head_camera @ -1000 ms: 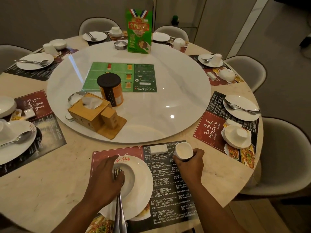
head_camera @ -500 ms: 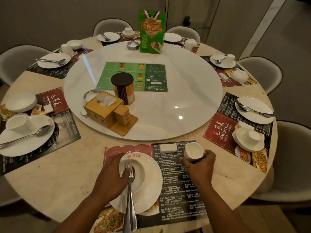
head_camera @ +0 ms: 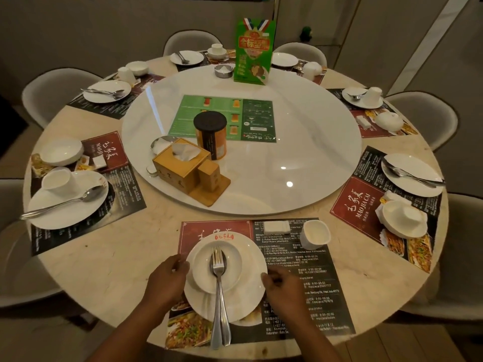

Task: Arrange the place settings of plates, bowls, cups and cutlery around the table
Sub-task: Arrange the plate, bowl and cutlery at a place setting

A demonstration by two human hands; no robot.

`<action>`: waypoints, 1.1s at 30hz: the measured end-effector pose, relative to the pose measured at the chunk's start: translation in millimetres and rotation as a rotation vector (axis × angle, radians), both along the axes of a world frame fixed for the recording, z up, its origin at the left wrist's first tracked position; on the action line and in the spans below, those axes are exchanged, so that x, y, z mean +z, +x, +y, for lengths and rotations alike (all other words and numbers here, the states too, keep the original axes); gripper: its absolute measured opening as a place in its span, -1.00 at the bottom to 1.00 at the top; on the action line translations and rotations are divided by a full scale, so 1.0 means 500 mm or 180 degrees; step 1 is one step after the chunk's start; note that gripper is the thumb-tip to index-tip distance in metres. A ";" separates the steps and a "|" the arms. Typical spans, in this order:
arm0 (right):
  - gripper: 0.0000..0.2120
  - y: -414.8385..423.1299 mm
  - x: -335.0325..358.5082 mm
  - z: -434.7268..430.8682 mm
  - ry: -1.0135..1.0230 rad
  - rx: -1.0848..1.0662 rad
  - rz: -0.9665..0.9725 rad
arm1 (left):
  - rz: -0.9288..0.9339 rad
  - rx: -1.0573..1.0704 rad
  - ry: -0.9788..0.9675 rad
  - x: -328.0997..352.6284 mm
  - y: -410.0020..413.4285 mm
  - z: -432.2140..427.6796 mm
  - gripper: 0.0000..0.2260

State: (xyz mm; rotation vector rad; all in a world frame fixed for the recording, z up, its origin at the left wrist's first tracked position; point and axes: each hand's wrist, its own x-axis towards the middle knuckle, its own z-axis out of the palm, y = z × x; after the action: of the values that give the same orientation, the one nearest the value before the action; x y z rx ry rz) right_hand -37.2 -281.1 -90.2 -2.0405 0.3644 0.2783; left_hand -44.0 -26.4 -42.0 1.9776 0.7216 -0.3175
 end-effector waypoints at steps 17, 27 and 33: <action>-0.78 -0.015 0.024 -0.077 -0.0126 -0.0203 0.0104 | -0.0088 0.0176 -0.1202 0.010 -0.011 -0.092 -0.82; -0.83 -0.022 0.043 -0.131 -0.0286 -0.0314 0.0190 | 0.0016 -0.0063 -0.1180 -0.001 -0.012 -0.136 -0.73; -0.81 -0.028 0.059 -0.131 -0.0331 -0.0326 0.0133 | 0.0059 -0.0071 -0.1265 -0.008 -0.009 -0.137 -0.69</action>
State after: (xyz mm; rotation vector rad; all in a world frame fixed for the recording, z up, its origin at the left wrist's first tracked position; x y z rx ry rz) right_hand -51.3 -346.6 -60.7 -2.1123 0.5172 0.2436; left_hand -48.5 -94.7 -46.0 1.6080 0.5957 -0.4561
